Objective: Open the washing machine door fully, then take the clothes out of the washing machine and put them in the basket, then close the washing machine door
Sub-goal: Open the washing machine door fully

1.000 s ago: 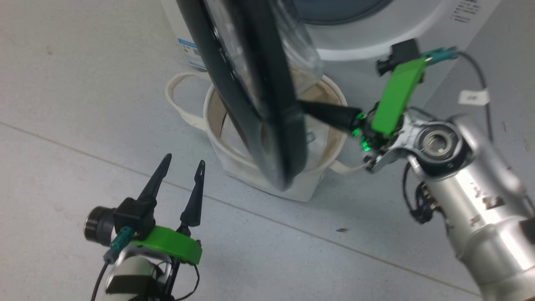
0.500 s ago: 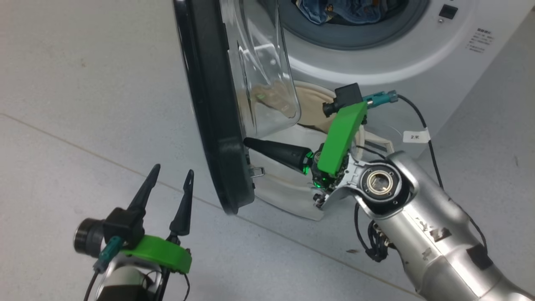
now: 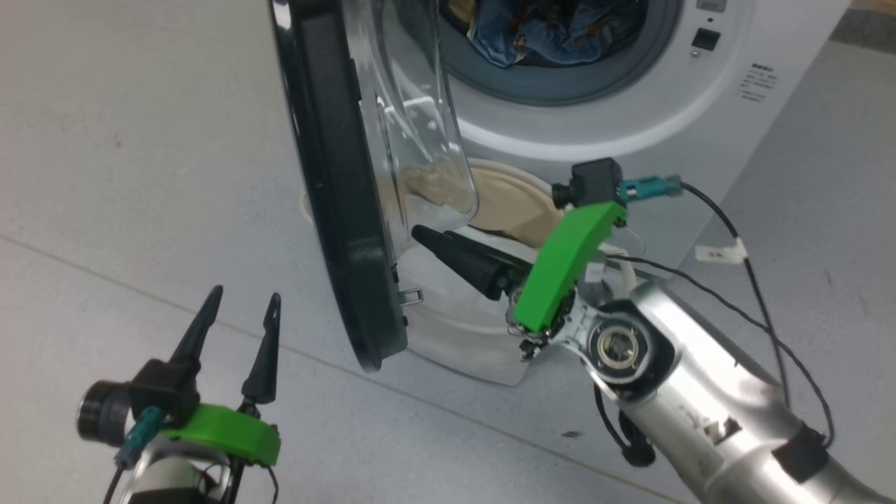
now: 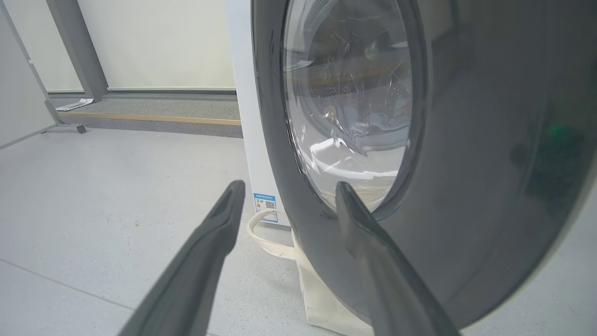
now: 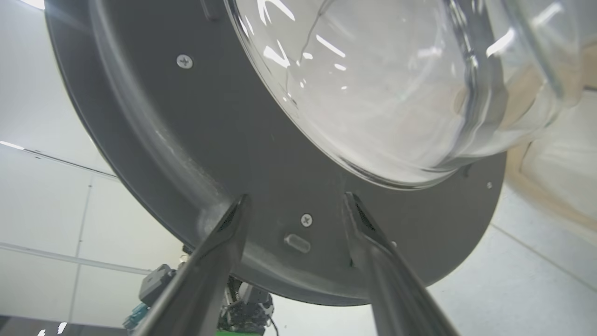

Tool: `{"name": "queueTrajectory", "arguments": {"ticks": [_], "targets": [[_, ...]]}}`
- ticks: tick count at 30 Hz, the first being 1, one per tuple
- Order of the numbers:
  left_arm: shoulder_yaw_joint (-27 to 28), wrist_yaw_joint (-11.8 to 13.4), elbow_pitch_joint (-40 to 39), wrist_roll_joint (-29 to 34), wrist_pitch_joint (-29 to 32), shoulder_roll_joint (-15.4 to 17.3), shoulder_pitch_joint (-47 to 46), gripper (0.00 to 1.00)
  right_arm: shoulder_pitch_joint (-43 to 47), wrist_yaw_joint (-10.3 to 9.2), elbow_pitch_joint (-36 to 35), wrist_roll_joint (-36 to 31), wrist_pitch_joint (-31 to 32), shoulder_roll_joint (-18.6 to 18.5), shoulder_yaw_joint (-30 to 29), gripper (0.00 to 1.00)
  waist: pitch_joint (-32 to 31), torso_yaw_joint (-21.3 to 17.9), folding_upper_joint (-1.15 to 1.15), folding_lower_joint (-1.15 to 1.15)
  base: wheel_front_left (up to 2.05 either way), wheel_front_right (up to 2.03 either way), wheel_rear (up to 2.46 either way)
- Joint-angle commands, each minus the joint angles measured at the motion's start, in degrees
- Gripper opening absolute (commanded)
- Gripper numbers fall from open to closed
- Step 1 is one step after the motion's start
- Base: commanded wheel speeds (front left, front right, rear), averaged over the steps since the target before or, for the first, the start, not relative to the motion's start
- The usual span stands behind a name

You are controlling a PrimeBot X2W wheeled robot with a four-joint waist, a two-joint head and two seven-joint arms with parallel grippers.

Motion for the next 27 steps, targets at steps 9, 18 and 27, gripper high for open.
{"name": "queueTrajectory", "arguments": {"ticks": [9,18,27], "targets": [[4.2,-0.7,-1.9,1.1,-0.7,5.8,1.6,1.0,5.2,0.43,0.2,-19.7,-29.6,-8.0,7.2,1.0,-4.8,-4.3,0.0,0.0,0.0,0.0,0.0],[5.4,-1.1,-2.0,0.0,-0.7,8.1,3.7,1.0,13.9,0.43,4.3,-33.2,-36.6,-10.1,-1.5,1.0,-7.6,-7.4,0.0,0.0,0.0,0.0,0.0],[6.0,-1.6,-2.6,-1.6,-0.7,9.4,5.4,1.0,27.0,0.43,-3.4,-52.4,-36.7,-6.8,-19.0,1.0,-9.5,-10.0,0.0,0.0,0.0,0.0,0.0]]}}
